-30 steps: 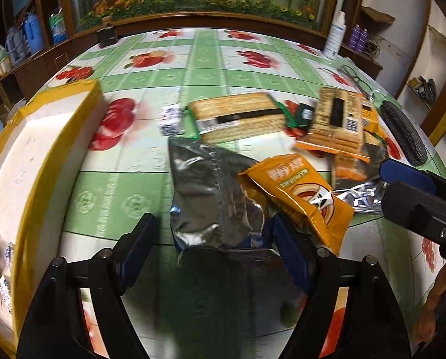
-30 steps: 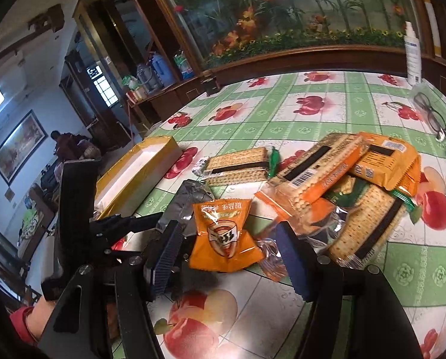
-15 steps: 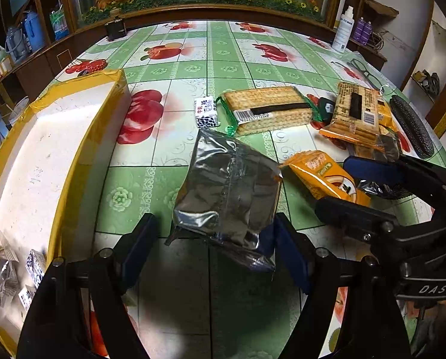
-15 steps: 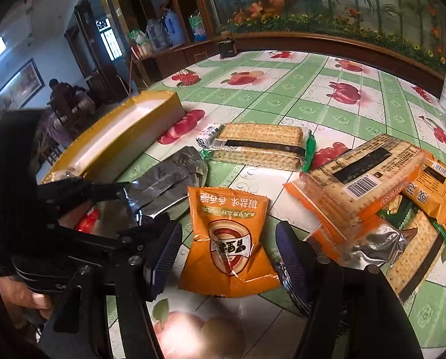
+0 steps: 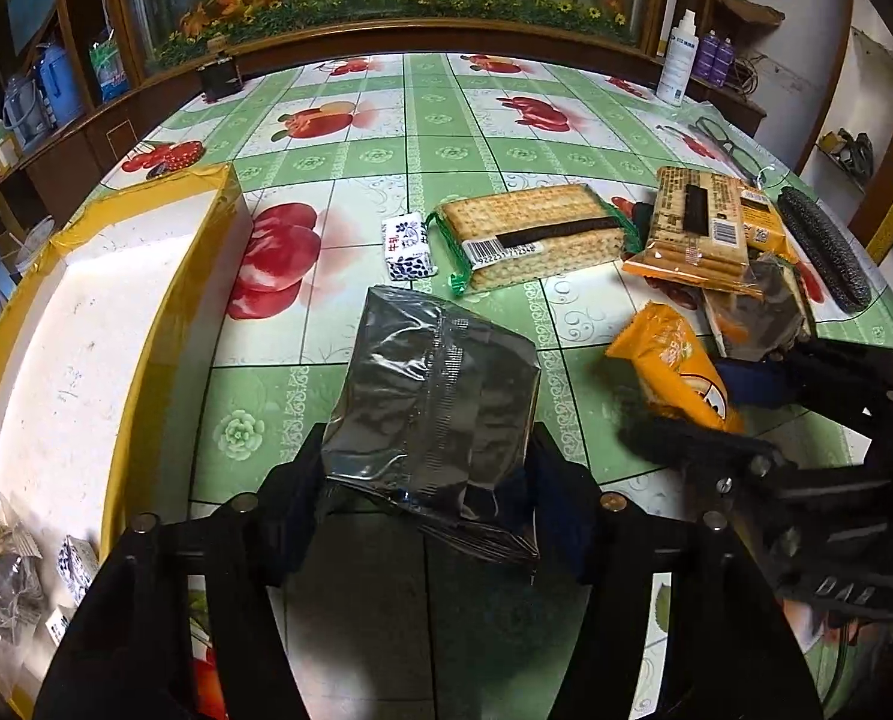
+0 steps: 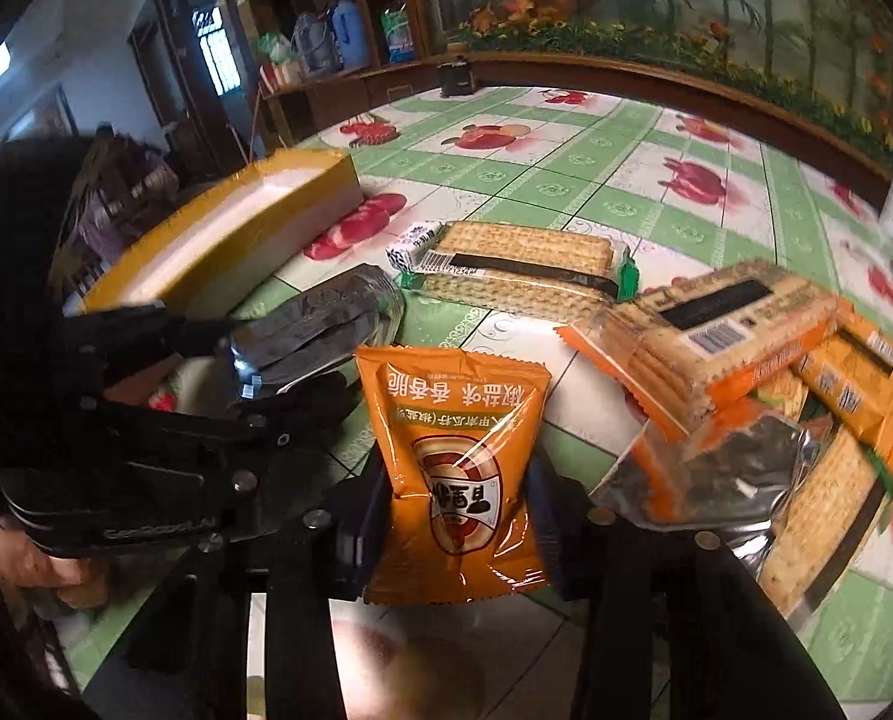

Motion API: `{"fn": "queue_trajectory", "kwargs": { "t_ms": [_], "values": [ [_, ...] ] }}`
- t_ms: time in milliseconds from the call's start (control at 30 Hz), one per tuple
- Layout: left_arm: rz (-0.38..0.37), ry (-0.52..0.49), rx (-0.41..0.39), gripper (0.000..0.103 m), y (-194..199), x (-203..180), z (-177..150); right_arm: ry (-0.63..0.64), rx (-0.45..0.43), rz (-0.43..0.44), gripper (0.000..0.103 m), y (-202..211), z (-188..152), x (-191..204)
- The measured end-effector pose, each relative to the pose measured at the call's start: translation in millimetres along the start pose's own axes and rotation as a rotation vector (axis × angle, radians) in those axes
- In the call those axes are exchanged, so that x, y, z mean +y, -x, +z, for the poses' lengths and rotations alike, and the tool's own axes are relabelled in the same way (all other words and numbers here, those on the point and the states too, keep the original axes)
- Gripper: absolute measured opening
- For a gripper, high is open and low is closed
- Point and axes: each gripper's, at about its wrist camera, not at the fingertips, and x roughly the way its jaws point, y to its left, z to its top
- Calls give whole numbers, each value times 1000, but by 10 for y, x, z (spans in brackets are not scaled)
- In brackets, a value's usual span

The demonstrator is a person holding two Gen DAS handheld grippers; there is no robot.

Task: Organize snacks
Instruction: 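Carry both bags over the tray and open both tools to drop them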

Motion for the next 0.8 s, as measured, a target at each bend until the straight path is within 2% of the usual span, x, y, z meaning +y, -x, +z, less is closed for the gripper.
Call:
{"fn": "queue_trajectory", "kwargs": {
  "t_ms": [200,433,800],
  "values": [
    [-57,38,-43,57,186,20,-73,-137,-81,64,39,326,-94,-190],
    [-42,49,-150,57,660,2,-89,-210,-178,102,39,810,-181,-224],
    [117,123,-223,57,1079,319,-192,-185,-200,159,38,941,-130,58]
  ]
}}
